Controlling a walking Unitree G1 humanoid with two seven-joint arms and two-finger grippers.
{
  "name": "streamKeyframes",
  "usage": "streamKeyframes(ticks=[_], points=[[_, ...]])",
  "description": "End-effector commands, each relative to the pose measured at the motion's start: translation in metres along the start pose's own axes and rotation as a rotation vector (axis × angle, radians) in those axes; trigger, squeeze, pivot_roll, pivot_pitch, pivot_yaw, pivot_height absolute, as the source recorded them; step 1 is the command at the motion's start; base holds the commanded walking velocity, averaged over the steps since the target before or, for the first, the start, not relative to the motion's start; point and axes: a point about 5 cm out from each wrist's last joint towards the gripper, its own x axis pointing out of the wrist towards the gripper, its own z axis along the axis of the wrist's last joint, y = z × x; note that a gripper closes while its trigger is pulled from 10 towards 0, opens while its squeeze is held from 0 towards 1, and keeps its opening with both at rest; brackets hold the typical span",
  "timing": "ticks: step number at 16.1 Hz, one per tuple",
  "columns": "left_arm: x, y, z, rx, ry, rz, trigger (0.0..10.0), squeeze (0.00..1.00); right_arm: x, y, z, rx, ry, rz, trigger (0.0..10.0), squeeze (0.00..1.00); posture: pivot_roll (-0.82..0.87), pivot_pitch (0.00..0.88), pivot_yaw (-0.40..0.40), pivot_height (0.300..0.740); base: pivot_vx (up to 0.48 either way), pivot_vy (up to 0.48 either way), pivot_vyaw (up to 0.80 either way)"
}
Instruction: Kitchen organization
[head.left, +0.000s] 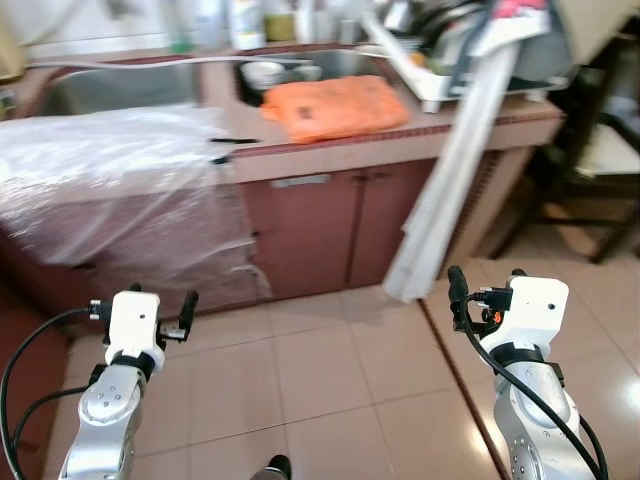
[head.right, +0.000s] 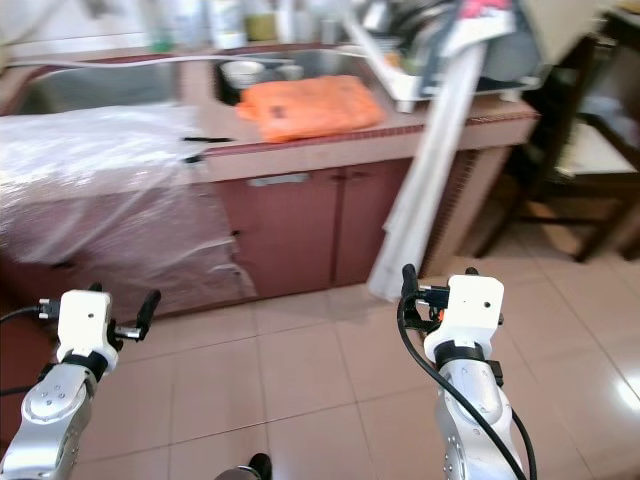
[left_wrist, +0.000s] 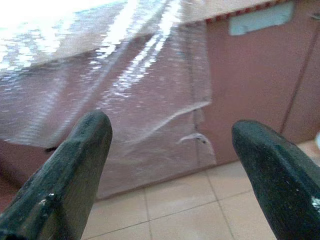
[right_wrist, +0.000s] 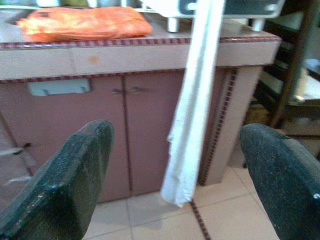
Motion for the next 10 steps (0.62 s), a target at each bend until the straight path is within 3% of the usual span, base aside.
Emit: streamKeyframes(ticks=[1,6,10], points=[[0.001,-0.002,-0.002,0.003,0.013,0.004,10.0,0.00,0.000,-0.001,0.009,-0.006,-0.027,0.001,10.0,0.00,0.02,0.105,-0.010,0.740,0.000,0.000,0.80],[0.008,-0.020,0.033,-0.054,-0.036,-0.031,10.0,0.00,0.002,-0.002,0.011,-0.006,-0.031,0.001,10.0,0.00,0.02,0.095,-0.016,0.740,0.000,0.000,0.80],[0.011,-0.035,0.055,-0.058,-0.079,-0.053,10.0,0.00,0.005,-0.002,0.015,0.027,-0.053,-0.003,10.0,0.00,0.02,0.090,-0.016,0.740,0.000,0.000,0.00]])
